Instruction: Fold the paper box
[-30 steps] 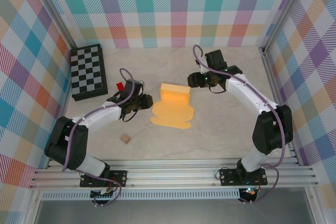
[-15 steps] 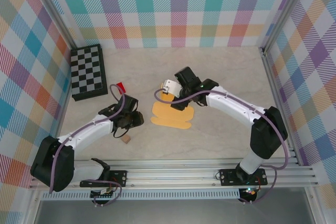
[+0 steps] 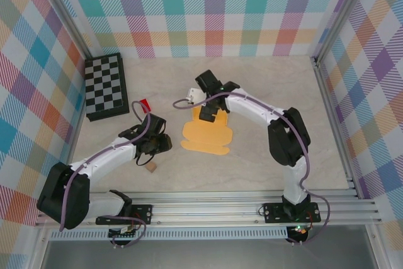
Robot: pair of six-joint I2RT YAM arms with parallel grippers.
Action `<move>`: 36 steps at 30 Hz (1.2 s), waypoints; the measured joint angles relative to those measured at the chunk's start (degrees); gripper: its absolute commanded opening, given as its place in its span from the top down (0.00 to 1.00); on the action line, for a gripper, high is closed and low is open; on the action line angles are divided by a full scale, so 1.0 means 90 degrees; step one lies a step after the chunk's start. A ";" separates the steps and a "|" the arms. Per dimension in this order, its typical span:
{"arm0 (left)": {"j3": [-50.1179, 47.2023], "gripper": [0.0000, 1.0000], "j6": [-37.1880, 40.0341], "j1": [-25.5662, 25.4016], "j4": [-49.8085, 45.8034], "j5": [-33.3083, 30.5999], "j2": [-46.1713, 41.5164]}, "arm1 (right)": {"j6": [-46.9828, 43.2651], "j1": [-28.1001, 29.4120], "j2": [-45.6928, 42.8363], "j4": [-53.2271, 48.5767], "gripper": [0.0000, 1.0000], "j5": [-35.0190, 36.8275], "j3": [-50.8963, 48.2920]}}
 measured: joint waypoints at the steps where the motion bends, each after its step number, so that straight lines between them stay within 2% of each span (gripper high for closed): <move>1: 0.0000 0.63 -0.0002 0.0000 0.0002 0.0002 0.0017 | 0.0019 -0.0044 0.0117 -0.0019 0.01 -0.0044 0.0199; 8: 0.0000 0.63 0.0000 0.0000 0.0000 0.0000 0.0036 | 0.0379 -0.0563 0.0554 -0.0296 0.02 -0.0678 0.0763; 14: 0.0002 0.63 0.0002 0.0000 -0.0005 0.0002 0.0185 | 0.1656 -0.1583 0.0884 -0.0554 0.03 -0.1970 0.1311; 19: 0.0022 0.62 -0.0002 0.0000 -0.0002 0.0032 0.0248 | 0.2652 -0.2477 0.1035 -0.0563 0.04 -0.2611 0.1304; 26: 0.0444 0.61 -0.0138 -0.0012 -0.0005 0.0192 0.0525 | 0.3587 -0.3184 0.0668 0.0199 0.04 -0.3349 -0.0024; 36: 0.1484 0.61 -0.0163 -0.0291 -0.0002 0.0185 0.1120 | 0.4901 -0.4041 -0.0682 0.1253 0.03 -0.3755 -0.2319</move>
